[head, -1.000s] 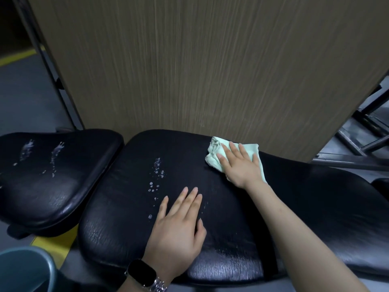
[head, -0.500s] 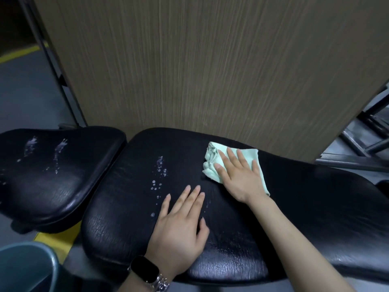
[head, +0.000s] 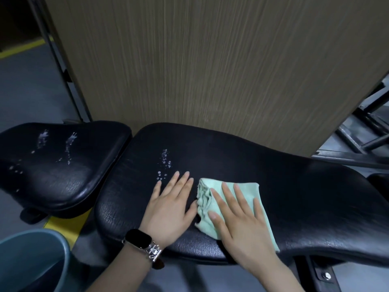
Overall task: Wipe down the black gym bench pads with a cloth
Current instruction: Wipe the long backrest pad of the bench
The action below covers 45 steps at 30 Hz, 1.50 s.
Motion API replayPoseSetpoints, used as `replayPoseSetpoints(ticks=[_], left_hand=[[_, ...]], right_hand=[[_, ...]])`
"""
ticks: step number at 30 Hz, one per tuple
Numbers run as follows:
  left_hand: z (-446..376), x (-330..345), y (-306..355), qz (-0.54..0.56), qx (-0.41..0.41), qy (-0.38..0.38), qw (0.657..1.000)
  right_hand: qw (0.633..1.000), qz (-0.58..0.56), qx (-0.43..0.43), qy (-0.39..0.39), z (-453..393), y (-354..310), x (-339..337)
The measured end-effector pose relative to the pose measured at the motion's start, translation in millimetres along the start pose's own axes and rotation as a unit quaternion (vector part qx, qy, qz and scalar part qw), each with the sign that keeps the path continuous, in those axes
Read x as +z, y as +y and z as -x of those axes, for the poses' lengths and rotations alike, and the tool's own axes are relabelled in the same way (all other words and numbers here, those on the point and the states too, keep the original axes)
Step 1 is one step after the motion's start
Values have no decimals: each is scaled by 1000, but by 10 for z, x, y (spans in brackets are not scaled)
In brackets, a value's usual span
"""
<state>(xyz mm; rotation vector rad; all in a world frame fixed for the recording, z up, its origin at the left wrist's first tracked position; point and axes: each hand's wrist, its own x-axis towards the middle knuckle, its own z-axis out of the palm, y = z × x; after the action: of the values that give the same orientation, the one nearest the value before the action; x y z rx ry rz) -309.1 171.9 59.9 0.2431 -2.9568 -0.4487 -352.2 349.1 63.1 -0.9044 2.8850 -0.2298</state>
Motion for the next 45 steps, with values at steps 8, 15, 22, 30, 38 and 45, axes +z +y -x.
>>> replayPoseSetpoints(ticks=[8, 15, 22, 30, 38, 45], left_hand=[[9, -152, -483, -37, -52, -17, 998], [-2, -112, -498, -36, -53, -4, 998], [2, -90, -514, -4, -50, 24, 998], [-9, -99, -520, 0, -55, 28, 998], [-8, -120, -525, -5, -52, 25, 998], [23, -134, -525, 7, -51, 41, 998]], right_hand=[[999, -10, -22, -25, -133, -121, -83], [999, -20, -19, -41, -965, -185, -102], [999, -35, 9, -40, -1622, -202, -173], [996, -50, 57, -42, -2089, -242, -214], [999, -26, -14, -30, -1534, -337, -107], [999, -24, -41, -20, -863, -490, -10]])
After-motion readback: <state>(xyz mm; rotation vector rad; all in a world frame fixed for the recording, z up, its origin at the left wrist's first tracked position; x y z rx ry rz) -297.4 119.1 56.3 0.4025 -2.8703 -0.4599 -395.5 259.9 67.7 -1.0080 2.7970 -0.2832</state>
